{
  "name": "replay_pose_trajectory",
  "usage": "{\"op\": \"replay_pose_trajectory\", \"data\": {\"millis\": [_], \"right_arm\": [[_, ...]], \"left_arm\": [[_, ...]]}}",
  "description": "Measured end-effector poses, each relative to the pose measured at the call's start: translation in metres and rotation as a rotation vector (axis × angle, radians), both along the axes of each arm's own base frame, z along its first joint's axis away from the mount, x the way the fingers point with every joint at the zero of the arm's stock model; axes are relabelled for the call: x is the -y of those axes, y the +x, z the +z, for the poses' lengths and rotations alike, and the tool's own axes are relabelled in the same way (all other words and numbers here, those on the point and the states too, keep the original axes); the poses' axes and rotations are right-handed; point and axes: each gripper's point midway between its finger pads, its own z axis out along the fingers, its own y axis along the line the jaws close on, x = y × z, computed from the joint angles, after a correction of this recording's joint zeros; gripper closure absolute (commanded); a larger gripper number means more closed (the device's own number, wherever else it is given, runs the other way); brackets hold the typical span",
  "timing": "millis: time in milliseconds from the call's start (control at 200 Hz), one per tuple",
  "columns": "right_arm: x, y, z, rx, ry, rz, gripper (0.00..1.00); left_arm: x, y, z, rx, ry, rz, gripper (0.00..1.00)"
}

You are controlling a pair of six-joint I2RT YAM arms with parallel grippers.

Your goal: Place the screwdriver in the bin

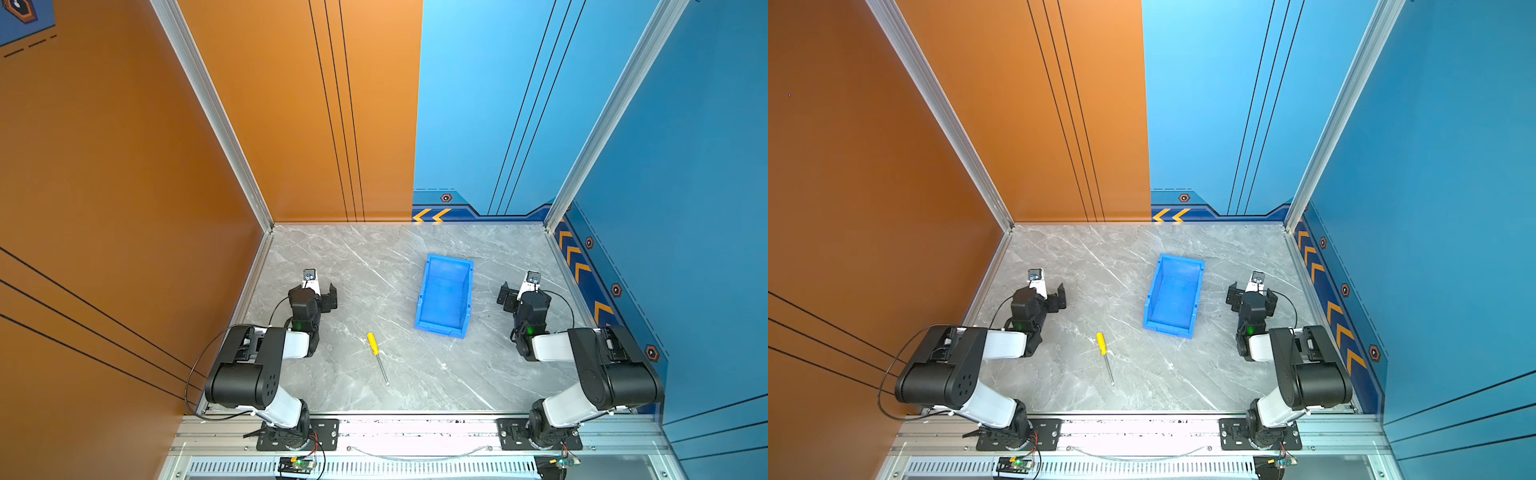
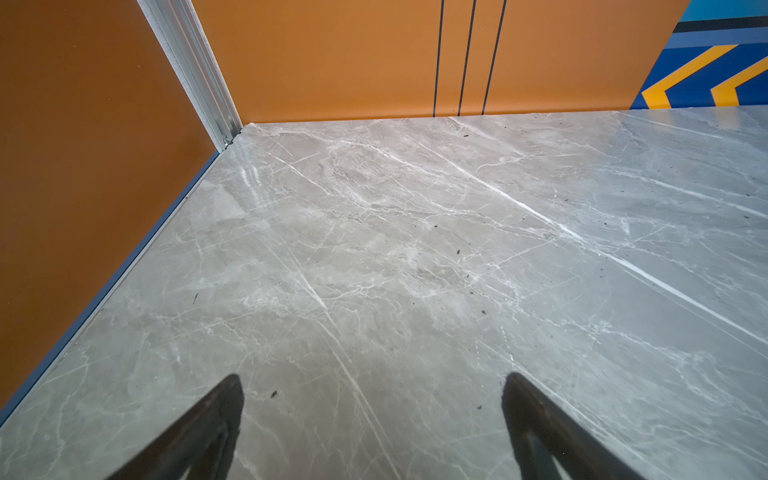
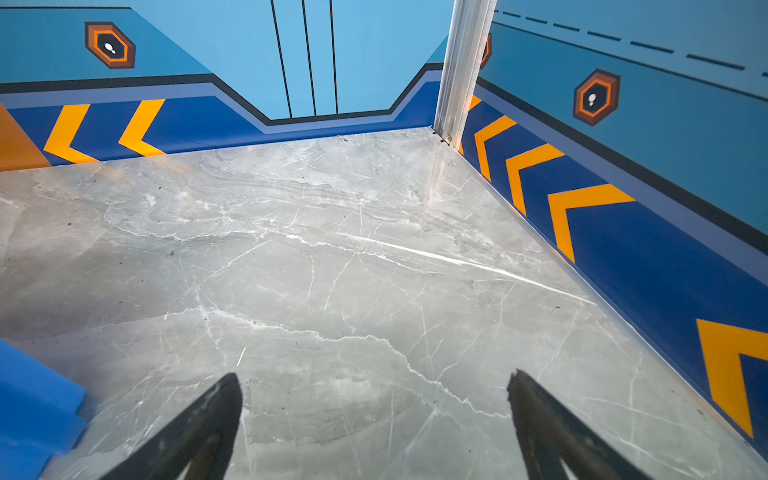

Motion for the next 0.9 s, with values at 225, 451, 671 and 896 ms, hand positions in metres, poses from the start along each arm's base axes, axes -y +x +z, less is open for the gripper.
{"op": "replay_pose_trajectory", "data": {"millis": [225, 451, 671, 896], "right_arm": [[0.000, 0.000, 0.000, 0.000, 0.000, 0.000, 0.00], [0.000, -0.001, -0.002, -0.012, -0.001, 0.001, 0.00], [-0.002, -0.002, 0.005, -0.025, -0.001, 0.009, 0.00], [-0.006, -0.006, 0.028, 0.001, -0.002, 0.029, 0.00]], "left_arm": [[-0.001, 0.000, 0.000, 0.000, -0.001, 0.001, 0.02], [-0.002, 0.000, 0.000, -0.002, -0.001, 0.002, 0.02], [-0.002, -0.002, -0.004, -0.018, -0.001, 0.003, 0.02], [-0.004, -0.005, 0.001, -0.026, 0.001, 0.015, 0.02]]}}
